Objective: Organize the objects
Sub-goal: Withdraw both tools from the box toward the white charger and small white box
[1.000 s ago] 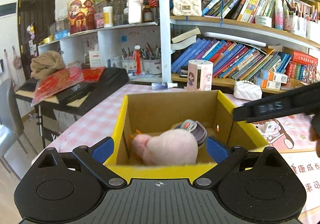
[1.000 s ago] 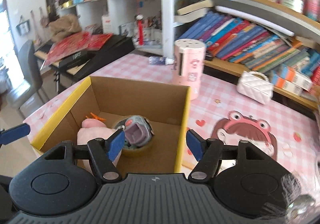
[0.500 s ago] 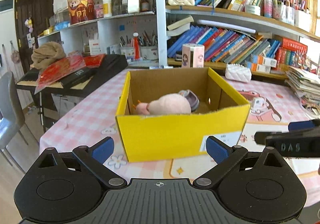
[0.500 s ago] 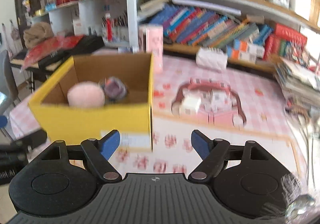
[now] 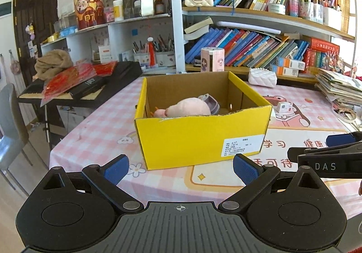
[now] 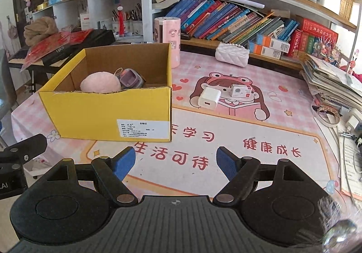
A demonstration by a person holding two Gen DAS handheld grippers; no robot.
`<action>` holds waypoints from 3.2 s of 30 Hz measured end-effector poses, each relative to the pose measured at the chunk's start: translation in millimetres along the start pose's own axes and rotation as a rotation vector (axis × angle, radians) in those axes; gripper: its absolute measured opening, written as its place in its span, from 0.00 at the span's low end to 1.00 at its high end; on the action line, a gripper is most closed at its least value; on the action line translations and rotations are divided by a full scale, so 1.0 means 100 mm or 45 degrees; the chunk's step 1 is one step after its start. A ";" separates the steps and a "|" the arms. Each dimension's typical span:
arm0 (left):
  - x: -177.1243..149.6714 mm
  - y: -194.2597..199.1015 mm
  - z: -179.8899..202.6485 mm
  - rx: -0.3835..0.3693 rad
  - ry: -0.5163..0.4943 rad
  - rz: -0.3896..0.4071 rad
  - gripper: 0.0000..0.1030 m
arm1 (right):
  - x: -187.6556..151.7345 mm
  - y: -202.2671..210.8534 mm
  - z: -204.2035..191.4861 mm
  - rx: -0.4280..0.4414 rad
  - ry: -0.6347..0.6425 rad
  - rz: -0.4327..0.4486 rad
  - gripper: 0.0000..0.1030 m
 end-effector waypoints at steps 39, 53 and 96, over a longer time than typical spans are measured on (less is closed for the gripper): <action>-0.14 -0.34 1.02 -0.246 -0.219 -0.144 0.97 | -0.61 0.06 0.82 -0.154 -0.166 -0.182 0.80; 0.07 -0.73 1.48 -0.299 -0.222 -0.146 0.97 | -0.37 -0.30 1.29 -0.178 -0.157 -0.203 0.80; 0.71 -1.94 2.13 -0.142 -0.137 -0.127 0.96 | 0.60 -1.47 2.20 -0.080 -0.077 -0.109 0.77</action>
Point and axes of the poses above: each gripper's, at about its wrist camera, not at the fingertips, and y roughly against the way its jaws point, z to its right, x to its top, the point moved 10 cm from there along -y, roughly the way its jaws point, and after that the axes turned 9 degrees about -x, right-handed, at the moved point
